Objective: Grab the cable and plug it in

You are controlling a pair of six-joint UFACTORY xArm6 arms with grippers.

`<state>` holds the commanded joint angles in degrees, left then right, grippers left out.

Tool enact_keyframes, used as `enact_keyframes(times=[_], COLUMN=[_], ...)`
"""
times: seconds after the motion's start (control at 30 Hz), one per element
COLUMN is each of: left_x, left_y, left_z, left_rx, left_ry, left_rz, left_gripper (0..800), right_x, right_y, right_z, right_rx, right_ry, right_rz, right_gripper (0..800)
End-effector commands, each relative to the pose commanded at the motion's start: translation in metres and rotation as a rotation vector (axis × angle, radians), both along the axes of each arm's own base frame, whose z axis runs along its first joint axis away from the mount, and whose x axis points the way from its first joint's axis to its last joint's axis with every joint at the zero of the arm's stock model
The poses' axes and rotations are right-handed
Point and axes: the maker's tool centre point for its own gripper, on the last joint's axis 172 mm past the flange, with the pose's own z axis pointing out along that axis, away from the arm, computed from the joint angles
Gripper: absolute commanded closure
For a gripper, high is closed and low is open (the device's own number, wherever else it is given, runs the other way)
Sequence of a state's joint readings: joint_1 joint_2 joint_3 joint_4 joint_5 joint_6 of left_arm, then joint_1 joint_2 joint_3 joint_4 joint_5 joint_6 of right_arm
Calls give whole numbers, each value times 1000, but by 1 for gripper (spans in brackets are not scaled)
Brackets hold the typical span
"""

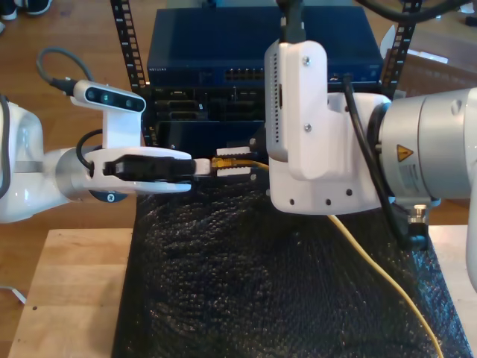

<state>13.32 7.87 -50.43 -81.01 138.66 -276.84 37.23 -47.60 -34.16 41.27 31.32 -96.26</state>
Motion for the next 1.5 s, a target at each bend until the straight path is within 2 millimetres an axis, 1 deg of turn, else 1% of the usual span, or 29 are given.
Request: enact_keyframes(times=[0.07, 0.17, 0.2, 0.37, 0.5, 0.57, 0.67, 0.73, 0.8, 0.87, 0.93, 0.97, 1.03, 1.1, 1.2, 1.27, 1.33, 1.43, 1.5], left_x=[1, 1, 1, 6, 14, 20, 26, 31, 40, 49, 55, 55, 59, 64, 68, 70, 71, 72, 72], left_y=[0, 0, 0, -1, -3, 0, 6, 9, 16, 22, 25, 25, 25, 29, 37, 42, 47, 56, 66], left_z=[0, 1, 0, -3, -9, -10, -9, -7, -7, -9, -7, -4, 2, 5, -4, -12, -18, -33, -45], left_rx=[-1, -4, -4, 21, 53, 65, 81, 94, 112, 135, 158, 167, 192, 234, 319, 378, 438, 529, 593], left_ry=[0, -2, -4, -6, -14, -20, -37, -55, -68, -80, -105, -121, -160, -203, -239, -259, -281, -301, -310], left_rz=[1, 4, 7, 22, 57, 80, 114, 136, 172, 211, 238, 246, 269, 295, 301, 300, 306, 317, 323], left_gripper=[287, 45, 15, 0, 0, 0, 0, 0, 0, 0, 0, 0, 0, 0, 0, 0, 0, 0, 0], right_x=[0, 0, 0, 1, 2, 2, 2, -1, -5, -5, -1, 3, 12, 19, 35, 39, 43, 45, 47], right_y=[0, 0, 0, 1, 1, 2, 2, 4, 5, 1, -9, -17, -38, -60, -102, -119, -127, -133, -141], right_z=[-1, -1, -1, -2, -3, -4, -12, -22, -32, -39, -46, -52, -61, -76, -89, -97, -104, -123, -135], right_rx=[-1, -1, 2, 2, -4, -7, -19, -36, -52, -65, -78, -86, -100, -112, -115, -116, -120, -157, -204], right_ry=[1, 3, 4, 11, 12, 17, 33, 57, 84, 103, 127, 145, 185, 241, 296, 322, 341, 382, 401], right_rz=[0, 0, -2, -3, -2, 1, 5, 17, 32, 31, 14, -3, -42, -85, -180, -219, -239, -255, -277], right_gripper=[787, 792, 794, 797, 796, 797, 798, 798, 799, 799, 800, 800, 800, 800, 800, 800, 800, 800, 800])
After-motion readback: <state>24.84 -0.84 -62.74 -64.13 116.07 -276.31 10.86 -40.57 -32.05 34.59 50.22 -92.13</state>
